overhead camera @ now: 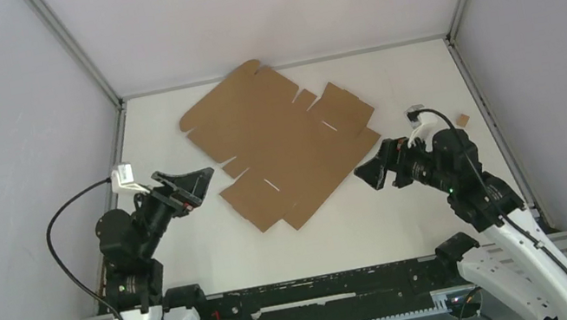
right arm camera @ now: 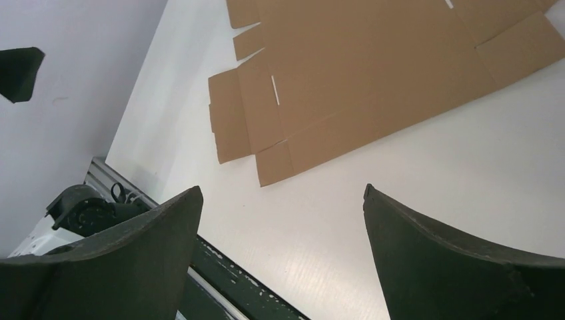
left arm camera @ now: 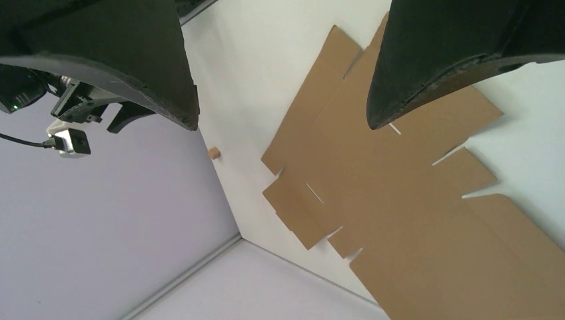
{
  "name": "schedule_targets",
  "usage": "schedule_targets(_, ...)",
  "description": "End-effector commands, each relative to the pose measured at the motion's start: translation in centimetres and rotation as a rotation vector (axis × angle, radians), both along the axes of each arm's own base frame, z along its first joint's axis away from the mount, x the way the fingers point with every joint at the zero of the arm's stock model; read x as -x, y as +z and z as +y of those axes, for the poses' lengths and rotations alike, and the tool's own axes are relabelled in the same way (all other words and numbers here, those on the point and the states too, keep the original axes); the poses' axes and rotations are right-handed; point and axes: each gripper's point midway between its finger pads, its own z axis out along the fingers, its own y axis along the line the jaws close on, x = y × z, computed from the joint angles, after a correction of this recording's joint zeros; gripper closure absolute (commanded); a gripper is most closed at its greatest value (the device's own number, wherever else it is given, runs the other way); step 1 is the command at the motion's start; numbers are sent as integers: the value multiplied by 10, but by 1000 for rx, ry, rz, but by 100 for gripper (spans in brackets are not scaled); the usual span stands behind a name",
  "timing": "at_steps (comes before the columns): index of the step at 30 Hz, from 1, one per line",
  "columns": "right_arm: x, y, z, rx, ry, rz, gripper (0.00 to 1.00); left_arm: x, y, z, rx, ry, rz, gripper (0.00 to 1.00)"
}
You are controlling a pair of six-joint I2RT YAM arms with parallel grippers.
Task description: Fold the paper box
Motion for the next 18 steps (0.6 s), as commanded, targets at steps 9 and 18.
schedule_targets(9, -12, -8, -11, 22, -86, 7, 0, 0, 0, 4, 10, 30, 16, 0)
schedule_targets(18, -14, -11, -26, 35, -143, -8, 0, -6, -1, 5, 12, 32, 14, 0)
